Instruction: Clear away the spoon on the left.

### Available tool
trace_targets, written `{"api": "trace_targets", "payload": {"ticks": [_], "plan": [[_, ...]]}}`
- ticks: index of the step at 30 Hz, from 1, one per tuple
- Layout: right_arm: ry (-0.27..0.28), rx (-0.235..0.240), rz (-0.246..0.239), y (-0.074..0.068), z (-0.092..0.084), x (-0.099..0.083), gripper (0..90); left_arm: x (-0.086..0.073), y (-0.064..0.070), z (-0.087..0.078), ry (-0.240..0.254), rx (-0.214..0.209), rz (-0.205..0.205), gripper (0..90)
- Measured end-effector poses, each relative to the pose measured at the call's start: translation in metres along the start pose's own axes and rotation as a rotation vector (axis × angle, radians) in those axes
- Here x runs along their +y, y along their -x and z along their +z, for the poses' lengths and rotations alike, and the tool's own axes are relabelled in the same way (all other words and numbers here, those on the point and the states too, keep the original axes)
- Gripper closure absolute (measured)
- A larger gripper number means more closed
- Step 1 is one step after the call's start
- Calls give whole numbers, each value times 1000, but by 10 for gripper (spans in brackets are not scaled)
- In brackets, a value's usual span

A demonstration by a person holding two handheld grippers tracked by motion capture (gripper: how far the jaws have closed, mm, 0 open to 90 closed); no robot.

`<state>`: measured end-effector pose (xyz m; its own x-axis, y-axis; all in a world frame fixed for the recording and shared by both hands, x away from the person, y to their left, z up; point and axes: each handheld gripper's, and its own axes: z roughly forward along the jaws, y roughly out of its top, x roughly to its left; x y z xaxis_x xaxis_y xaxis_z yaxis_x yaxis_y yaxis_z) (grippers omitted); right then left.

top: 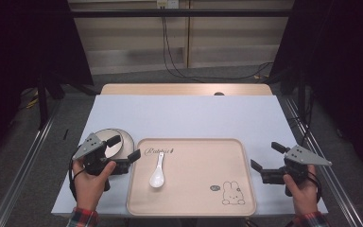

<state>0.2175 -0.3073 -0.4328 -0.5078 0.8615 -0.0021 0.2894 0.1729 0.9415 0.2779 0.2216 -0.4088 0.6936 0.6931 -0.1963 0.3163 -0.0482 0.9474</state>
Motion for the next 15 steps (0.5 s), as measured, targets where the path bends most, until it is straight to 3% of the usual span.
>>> {"api": "trace_targets", "payload": {"ticks": [3,5,8,9,11,15], "plan": [[6,-2,6,1,-2,0,0,-1,-3,-4,-2,-17,12,14],[8,1,2,2,-3,0,0,-1,-5,-7,-5,4,27,15],[8,3,6,4,-5,0,0,-1,-7,-10,4,-11,41,15],[11,6,8,5,-6,0,0,-1,-7,-12,4,4,54,15],[6,0,6,7,-6,-1,0,-1,-8,-14,16,-20,57,14],[7,-4,13,9,-8,-2,0,0,-9,-19,25,0,69,13]]}}
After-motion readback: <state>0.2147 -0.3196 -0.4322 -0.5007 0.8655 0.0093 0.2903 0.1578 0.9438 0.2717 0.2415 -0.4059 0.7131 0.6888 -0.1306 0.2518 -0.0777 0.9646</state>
